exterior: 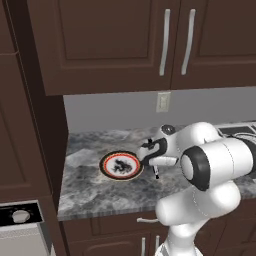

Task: Pick up the tongs from the counter and place them near the plate next to the oven.

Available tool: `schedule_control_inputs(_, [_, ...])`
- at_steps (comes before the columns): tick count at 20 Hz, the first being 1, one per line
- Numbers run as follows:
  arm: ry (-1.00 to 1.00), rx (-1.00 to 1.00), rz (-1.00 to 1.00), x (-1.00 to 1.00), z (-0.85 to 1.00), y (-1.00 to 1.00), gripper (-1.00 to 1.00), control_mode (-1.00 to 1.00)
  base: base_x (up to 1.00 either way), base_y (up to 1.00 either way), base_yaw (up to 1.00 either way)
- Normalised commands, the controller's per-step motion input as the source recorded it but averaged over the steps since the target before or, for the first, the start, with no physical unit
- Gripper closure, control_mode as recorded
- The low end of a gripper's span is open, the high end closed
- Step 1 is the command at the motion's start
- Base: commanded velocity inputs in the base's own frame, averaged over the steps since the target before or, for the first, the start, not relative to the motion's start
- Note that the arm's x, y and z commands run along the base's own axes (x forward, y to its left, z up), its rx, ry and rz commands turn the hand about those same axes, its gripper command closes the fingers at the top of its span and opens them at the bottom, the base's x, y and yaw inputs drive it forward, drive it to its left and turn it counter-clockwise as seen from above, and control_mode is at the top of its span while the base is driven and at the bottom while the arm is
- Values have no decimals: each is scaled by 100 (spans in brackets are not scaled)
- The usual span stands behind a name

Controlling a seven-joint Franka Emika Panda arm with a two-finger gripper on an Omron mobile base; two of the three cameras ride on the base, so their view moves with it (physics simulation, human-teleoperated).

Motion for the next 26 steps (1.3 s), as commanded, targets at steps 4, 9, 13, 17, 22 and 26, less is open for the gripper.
schedule_control_inputs(4, [0, 0, 0, 20, -31, 7, 100, -100, 0, 0, 0])
schedule_control_inputs(9, [1, 6, 0, 23, -16, 14, 100, -100, 0, 0, 0])
schedule_control_inputs(13, [0, 4, 0, 5, -3, 0, -100, -100, 0, 0, 0])
schedule_control_inputs(17, [-8, 0, -3, -14, 41, 0, -100, -100, 0, 0, 0])
schedule_control_inputs(22, [-10, 0, -7, -64, 100, 8, -100, -100, 0, 0, 0])
schedule_control_inputs(26, [-11, -1, -8, -96, 100, 15, -100, -100, 0, 0, 0])
